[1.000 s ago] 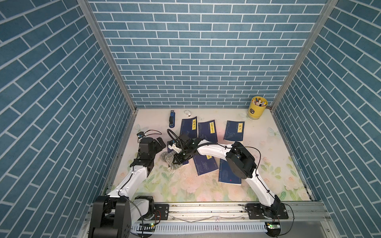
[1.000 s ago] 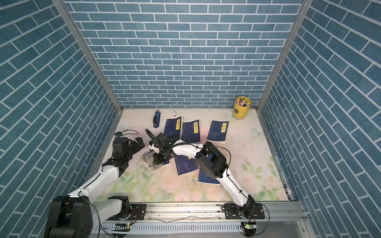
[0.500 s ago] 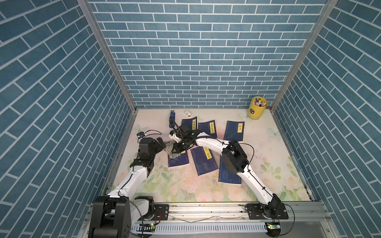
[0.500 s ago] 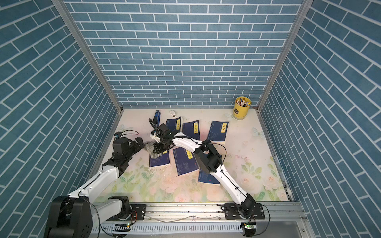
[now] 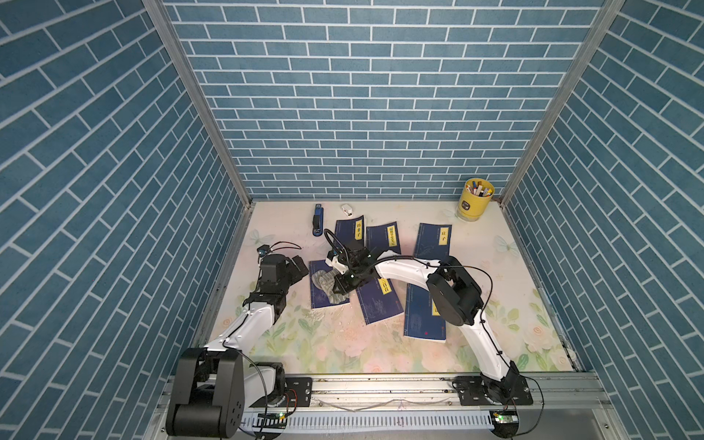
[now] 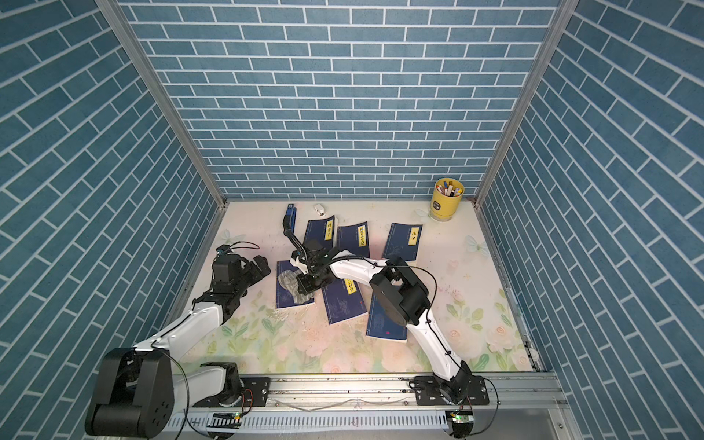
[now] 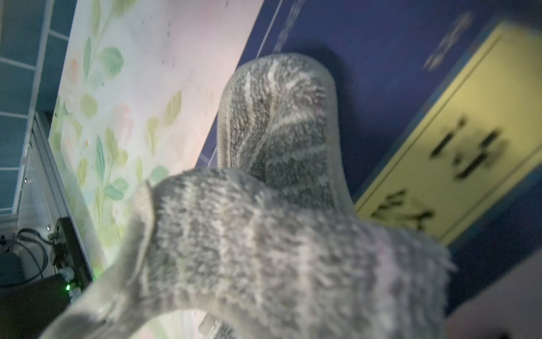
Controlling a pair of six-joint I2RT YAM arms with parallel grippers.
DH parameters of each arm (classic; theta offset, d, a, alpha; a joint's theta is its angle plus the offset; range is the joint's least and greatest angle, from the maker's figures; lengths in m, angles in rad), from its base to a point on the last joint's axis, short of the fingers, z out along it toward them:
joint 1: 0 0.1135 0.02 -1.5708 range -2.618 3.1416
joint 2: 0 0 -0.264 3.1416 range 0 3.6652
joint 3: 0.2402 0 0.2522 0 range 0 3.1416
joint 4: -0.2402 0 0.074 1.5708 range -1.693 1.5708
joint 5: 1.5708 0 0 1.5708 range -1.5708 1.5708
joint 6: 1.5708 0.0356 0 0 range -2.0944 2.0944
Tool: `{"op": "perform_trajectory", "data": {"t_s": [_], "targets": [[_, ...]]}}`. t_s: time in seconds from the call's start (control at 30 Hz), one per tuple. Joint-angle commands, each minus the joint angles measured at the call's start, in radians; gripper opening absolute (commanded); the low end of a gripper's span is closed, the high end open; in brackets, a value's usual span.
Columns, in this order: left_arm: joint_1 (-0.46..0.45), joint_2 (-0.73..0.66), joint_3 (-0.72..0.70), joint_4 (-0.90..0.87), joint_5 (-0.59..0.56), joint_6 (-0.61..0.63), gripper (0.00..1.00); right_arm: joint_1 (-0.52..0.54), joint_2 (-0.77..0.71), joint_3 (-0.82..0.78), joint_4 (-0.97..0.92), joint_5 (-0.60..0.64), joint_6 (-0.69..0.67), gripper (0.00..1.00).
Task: Wipe the cover of the book
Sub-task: Wipe the dirt from the cover of the book.
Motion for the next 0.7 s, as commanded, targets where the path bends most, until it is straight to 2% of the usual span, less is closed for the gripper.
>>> {"op": "perform_trajectory", "data": {"t_s": [0.0, 0.2, 0.4, 0.67], "targets": [[0.006, 0.015, -0.004, 0.027, 0.026, 0.002, 0.98, 0.011, -0.001, -0.147, -0.095, 0.081, 0.039, 0.0], [0.005, 0.049, 0.013, 0.021, 0.072, 0.015, 0.95, -0.031, -0.132, -0.166, -0.081, 0.052, 0.021, 0.0], [-0.017, 0.061, 0.052, -0.021, 0.132, 0.062, 0.94, -0.125, -0.298, -0.172, -0.122, 0.054, -0.024, 0.0], [-0.152, 0.192, 0.208, -0.132, 0.085, 0.148, 0.93, -0.268, -0.448, -0.311, -0.172, 0.159, -0.056, 0.0]]}}
